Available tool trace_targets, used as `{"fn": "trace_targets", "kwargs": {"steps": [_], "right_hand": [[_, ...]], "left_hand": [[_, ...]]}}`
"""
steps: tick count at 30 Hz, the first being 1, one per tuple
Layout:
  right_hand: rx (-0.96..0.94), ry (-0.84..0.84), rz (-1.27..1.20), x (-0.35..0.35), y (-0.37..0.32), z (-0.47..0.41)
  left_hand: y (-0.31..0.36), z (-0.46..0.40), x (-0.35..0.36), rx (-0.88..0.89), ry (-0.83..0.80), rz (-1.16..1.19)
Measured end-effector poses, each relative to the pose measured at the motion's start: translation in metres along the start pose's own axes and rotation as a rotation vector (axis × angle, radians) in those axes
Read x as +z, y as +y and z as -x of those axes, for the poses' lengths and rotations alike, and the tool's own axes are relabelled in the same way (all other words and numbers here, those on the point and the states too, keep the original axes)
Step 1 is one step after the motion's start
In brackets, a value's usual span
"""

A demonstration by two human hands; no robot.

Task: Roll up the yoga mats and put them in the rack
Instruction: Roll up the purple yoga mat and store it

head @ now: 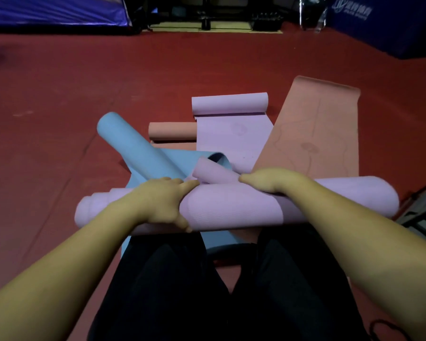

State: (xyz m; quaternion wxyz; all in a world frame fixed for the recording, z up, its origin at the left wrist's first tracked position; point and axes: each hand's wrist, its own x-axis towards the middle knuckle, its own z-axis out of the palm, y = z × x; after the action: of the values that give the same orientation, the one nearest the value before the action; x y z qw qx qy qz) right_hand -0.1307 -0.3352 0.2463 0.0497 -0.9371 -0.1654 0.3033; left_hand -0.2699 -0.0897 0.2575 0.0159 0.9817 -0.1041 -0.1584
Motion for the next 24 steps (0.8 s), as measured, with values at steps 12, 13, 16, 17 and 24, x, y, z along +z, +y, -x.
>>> {"fn": "trace_targets", "kwargs": {"steps": [12, 13, 16, 17, 24], "right_hand": [[-0.152, 0.644, 0.176, 0.067, 0.019, 0.023], [-0.171, 0.701, 0.172, 0.074, 0.021, 0.024], [-0.179, 0.819, 0.152, 0.084, 0.024, 0.023], [-0.165, 0.828, 0.145, 0.083, 0.024, 0.021], [-0.102, 0.698, 0.125, 0.06, 0.017, 0.001]], "left_hand": [[-0.027, -0.038, -0.002, -0.078, -0.367, 0.501], [-0.029, -0.043, -0.002, -0.086, -0.393, 0.542], [-0.035, -0.054, -0.004, -0.113, -0.485, 0.662], [-0.036, -0.058, -0.005, -0.124, -0.511, 0.678], [-0.039, -0.057, -0.005, -0.148, -0.335, 0.697]]}}
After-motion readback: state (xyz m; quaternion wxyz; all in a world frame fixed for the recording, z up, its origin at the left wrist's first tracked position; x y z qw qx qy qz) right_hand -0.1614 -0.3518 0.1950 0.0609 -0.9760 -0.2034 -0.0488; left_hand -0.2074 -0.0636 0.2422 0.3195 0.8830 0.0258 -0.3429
